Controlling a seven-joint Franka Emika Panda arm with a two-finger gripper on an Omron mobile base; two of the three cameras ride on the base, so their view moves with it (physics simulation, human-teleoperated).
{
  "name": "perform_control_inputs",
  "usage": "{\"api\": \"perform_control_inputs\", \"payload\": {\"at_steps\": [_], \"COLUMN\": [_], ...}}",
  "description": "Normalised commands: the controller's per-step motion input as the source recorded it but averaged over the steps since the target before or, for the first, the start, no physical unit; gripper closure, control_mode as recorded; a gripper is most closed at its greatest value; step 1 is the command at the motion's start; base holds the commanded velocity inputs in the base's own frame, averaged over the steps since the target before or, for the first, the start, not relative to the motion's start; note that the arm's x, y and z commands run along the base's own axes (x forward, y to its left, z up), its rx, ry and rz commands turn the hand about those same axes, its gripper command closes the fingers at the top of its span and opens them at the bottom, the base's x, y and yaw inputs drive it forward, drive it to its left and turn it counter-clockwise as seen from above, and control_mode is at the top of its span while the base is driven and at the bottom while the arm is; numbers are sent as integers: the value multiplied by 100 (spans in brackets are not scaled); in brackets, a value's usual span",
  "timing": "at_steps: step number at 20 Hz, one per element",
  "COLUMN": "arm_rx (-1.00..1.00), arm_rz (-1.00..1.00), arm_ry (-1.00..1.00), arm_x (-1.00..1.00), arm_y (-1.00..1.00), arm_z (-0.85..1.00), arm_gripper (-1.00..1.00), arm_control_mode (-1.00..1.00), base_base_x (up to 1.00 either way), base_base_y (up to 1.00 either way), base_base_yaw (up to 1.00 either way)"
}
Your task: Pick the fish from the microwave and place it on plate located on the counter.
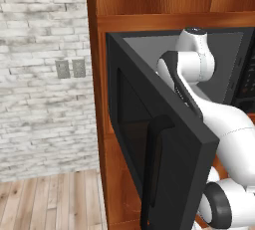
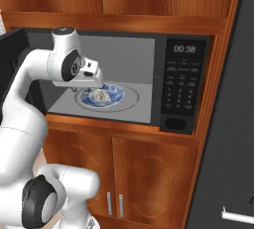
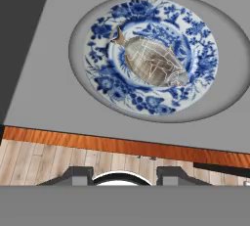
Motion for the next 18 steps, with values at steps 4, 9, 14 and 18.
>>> {"api": "perform_control_inputs", "payload": {"at_steps": [4,9,14,18], "arm_rx": [0,7,14,7], "arm_rz": [7,28,24,8], "arm_ry": [-4,-10,-10,-4], "arm_x": [0,1,37,59], "arm_y": [-4,-41,-17,1], "arm_z": [-2,-30,-13,-2], "arm_gripper": [-100,-100,-100,-100], "arm_control_mode": [-100,-100,-100,-100], "base_base_x": [0,0,0,0], "base_base_y": [0,0,0,0], "base_base_yaw": [0,0,0,0]}}
